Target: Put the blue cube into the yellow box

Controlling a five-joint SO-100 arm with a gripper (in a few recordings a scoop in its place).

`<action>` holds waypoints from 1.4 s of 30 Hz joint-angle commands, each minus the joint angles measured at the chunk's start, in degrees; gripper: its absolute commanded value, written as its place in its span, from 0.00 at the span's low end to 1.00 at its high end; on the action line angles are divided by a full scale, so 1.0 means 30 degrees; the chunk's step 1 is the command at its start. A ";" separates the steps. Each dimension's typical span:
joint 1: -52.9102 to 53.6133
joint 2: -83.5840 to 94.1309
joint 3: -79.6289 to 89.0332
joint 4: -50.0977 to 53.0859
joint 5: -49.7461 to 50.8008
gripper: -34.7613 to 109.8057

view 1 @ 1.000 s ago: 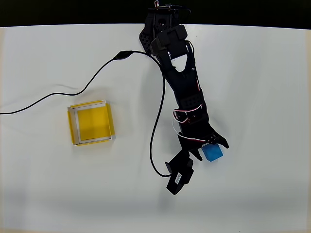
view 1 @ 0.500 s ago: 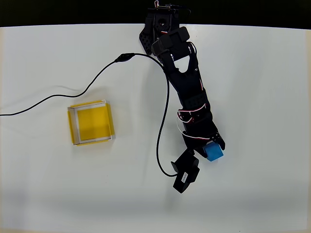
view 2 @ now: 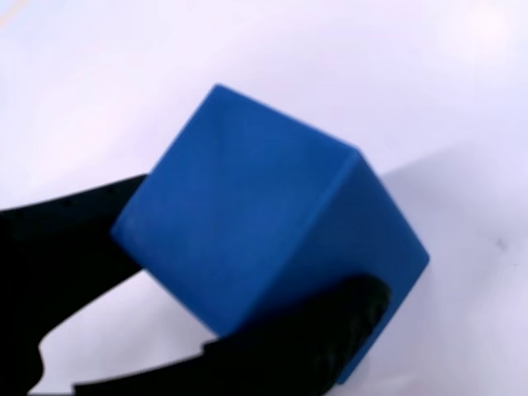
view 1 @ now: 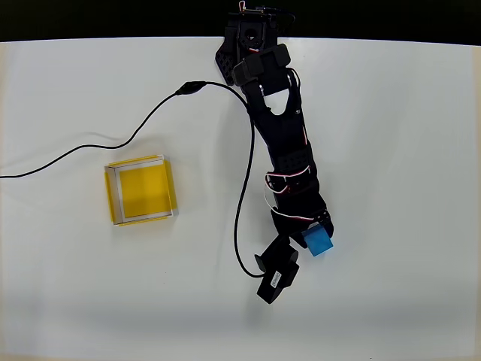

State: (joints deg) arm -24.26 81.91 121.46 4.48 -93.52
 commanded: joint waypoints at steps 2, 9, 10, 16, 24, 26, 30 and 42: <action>0.1846 0.5566 -0.0791 0.1670 -0.0586 0.32; 0.5566 1.1074 0.1846 0.1875 -0.1816 0.32; 0.6123 1.1807 0.2168 0.2051 -0.2021 0.32; 1.0430 1.5469 0.3281 0.3311 -0.2461 0.32; 1.7637 1.6436 0.3252 0.3955 -0.2930 0.31; 1.9102 1.5879 0.3076 0.3867 -0.2754 0.31; 2.1416 1.4678 0.3047 0.3369 -0.3076 0.31; 2.2676 1.0664 0.2578 0.1377 -0.2900 0.31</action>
State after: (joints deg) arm 43.24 112.68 133.42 11.25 -101.16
